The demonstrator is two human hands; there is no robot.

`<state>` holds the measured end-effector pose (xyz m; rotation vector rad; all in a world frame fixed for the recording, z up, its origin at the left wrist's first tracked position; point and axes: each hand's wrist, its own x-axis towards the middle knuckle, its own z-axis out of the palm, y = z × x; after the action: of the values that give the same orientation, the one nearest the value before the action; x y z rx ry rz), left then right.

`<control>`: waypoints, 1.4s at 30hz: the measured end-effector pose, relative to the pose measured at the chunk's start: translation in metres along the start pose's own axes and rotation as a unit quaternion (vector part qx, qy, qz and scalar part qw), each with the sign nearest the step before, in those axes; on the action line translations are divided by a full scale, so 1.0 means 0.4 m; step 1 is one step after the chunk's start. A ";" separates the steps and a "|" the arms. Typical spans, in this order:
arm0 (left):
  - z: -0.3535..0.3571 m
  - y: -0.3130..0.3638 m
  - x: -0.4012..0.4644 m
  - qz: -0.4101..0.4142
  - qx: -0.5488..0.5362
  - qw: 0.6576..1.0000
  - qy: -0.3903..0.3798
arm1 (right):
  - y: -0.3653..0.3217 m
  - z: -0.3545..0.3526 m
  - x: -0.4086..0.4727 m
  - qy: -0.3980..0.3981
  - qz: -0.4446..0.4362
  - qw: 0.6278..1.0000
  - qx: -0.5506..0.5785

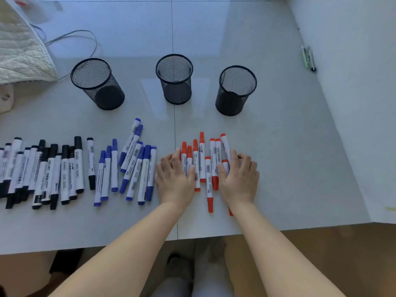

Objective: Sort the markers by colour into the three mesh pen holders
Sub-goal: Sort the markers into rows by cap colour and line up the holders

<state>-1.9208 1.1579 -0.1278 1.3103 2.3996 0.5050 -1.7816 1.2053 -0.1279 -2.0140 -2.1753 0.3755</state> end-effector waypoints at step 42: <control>-0.004 -0.004 0.028 0.005 -0.100 0.995 -0.011 | -0.021 0.035 0.042 0.057 0.014 0.997 0.054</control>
<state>-1.9284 1.1664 -0.1286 1.2346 2.2586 0.7081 -1.7950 1.2205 -0.1398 -1.9594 -2.0175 0.3629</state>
